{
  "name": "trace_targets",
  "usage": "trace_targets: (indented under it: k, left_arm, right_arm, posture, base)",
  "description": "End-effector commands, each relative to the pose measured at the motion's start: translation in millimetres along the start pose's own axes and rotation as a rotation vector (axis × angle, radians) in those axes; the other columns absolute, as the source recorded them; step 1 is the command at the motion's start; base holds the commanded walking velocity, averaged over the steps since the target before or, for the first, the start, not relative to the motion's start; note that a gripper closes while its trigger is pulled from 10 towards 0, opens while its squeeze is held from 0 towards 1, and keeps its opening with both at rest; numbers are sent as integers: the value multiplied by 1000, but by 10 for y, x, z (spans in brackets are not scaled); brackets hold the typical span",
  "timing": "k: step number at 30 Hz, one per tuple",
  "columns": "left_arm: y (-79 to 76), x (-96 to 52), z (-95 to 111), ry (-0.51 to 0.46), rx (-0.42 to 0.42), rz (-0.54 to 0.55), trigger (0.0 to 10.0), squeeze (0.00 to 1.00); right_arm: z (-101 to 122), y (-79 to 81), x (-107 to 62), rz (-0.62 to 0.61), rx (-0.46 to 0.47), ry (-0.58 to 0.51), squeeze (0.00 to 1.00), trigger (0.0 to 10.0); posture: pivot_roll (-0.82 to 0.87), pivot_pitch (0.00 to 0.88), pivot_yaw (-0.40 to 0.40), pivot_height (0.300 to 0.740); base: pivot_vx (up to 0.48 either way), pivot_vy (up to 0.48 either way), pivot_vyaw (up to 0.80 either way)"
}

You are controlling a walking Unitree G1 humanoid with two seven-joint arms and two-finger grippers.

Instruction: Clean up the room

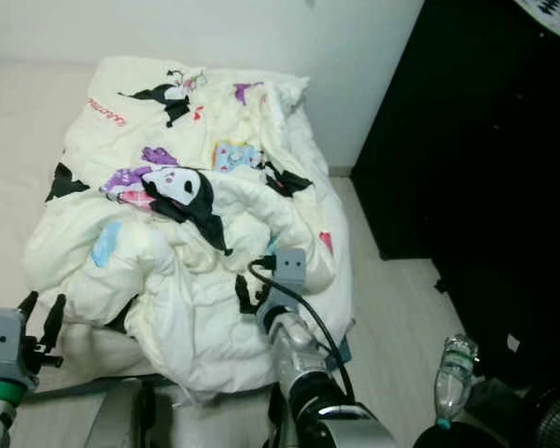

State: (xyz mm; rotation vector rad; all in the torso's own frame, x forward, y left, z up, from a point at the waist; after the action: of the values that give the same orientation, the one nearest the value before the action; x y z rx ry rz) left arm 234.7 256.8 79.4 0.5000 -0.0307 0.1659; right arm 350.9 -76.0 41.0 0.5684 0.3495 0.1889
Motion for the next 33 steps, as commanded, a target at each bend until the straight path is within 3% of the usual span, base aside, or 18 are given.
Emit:
trace_targets:
  k: [1,20,29,30,33]
  left_arm:
    - [17,-33,-25,19,5,3,10000,0]
    - [10,9,-21,19,11,3,10000,0]
    - [-66,55,14,7,9,-23,10000,0]
    - [-79,76,27,1,7,-29,10000,0]
    - [-87,87,32,-1,5,-34,10000,0]
  right_arm:
    - [-51,-27,-8,-23,26,21,0,0]
    - [131,-188,-31,-35,65,-43,0,0]
    - [287,-181,-32,36,-2,-73,0,0]
    - [428,-221,-52,89,-34,-74,0,0]
    - [540,-270,-90,139,-73,-61,0,0]
  posture:
    - [89,94,-96,597]
    - [86,73,-91,597]
    - [73,69,-80,597]
    - [60,72,-68,597]
    - [60,72,-68,597]
  base:
    - [0,0,0]
    - [0,0,0]
    - [0,0,0]
    - [0,0,0]
    - [0,0,0]
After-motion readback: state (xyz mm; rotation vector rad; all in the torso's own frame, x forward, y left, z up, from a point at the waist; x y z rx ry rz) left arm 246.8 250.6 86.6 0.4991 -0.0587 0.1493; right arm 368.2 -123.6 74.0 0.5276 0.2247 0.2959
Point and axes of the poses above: a point about 5 cm out from each wrist's last joint towards the gripper, its own x axis pointing out of the wrist towards the gripper, its own z axis along the axis of the wrist's last joint, y = z × x, the point moved 2 cm from there along x, pointing out of the wrist towards the gripper, and after that the axes turned 15 degrees about x, right-handed, at the moved point
